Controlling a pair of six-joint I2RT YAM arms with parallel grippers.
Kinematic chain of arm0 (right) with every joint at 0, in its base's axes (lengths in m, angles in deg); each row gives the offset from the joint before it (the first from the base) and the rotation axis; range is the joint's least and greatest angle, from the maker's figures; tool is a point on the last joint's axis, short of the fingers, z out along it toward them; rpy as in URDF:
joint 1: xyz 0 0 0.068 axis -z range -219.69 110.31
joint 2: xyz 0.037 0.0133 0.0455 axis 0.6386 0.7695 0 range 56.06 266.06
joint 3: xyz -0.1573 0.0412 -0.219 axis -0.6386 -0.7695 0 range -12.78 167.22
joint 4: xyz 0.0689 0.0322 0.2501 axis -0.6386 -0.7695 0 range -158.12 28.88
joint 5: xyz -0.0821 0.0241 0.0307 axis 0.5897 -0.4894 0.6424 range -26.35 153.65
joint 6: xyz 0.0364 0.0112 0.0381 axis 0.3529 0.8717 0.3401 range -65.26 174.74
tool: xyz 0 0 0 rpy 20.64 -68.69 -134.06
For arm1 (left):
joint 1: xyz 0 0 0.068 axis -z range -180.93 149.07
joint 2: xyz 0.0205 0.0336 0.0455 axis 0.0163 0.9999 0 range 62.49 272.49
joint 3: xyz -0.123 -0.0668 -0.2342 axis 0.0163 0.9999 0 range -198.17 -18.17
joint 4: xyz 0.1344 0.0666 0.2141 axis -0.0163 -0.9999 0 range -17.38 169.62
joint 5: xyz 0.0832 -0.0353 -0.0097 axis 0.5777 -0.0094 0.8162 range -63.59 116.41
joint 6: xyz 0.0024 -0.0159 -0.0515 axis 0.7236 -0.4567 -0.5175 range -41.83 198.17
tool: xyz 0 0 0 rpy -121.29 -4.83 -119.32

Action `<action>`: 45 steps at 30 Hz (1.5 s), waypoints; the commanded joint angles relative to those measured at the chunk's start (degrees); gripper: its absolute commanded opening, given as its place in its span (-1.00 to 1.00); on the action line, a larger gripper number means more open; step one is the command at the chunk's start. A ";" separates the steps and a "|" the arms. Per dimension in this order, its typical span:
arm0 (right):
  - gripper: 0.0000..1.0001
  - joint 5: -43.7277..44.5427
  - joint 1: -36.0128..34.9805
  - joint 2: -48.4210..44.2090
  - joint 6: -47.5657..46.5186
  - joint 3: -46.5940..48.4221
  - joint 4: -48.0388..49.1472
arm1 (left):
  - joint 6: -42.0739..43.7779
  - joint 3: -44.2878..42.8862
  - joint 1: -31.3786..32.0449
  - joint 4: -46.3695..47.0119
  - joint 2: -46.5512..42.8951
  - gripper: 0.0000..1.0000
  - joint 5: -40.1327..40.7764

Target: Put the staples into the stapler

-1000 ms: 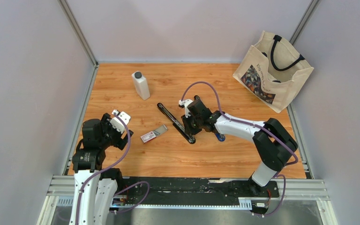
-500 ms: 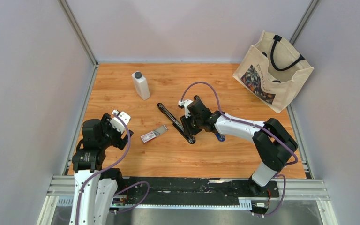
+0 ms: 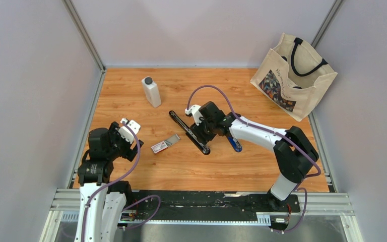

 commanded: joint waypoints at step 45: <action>-0.60 -4.05 5.90 6.56 -15.07 -4.56 -10.78 | 3.46 -4.86 -0.47 0.38 5.40 0.85 -6.82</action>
